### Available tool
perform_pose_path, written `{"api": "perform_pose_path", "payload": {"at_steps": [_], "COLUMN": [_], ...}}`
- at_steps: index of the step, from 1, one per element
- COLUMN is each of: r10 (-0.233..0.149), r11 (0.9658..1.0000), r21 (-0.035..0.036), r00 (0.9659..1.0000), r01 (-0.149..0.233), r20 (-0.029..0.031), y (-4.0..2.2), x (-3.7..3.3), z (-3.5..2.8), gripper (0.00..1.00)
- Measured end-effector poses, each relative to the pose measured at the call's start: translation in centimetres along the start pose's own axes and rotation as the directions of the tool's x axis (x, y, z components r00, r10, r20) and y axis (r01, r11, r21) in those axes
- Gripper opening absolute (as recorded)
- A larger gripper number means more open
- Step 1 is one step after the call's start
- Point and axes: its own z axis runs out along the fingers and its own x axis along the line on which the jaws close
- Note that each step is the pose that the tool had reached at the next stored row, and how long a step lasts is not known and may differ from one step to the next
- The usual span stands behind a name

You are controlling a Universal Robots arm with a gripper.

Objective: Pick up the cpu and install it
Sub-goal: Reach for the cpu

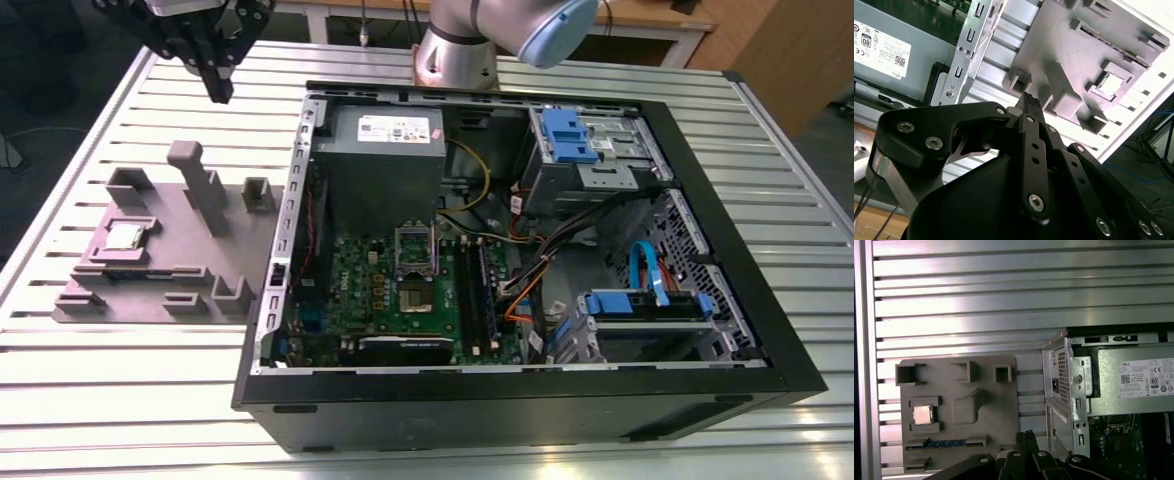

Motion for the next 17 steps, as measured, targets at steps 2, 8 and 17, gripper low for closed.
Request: {"api": "perform_pose_path", "payload": {"at_steps": [2,8,17], "r10": [0.0,0.0,0.0], "r11": [1.0,1.0,1.0], "r21": [0.0,0.0,0.0], "r00": [1.0,1.0,1.0], "r01": [0.0,0.0,0.0], "r20": [0.0,0.0,0.0], "y": [-0.01,-0.03,-0.06], "x": [0.09,0.35,0.75], "z": [0.0,-0.01,-0.02], "gripper": [0.11,0.11,0.11]}}
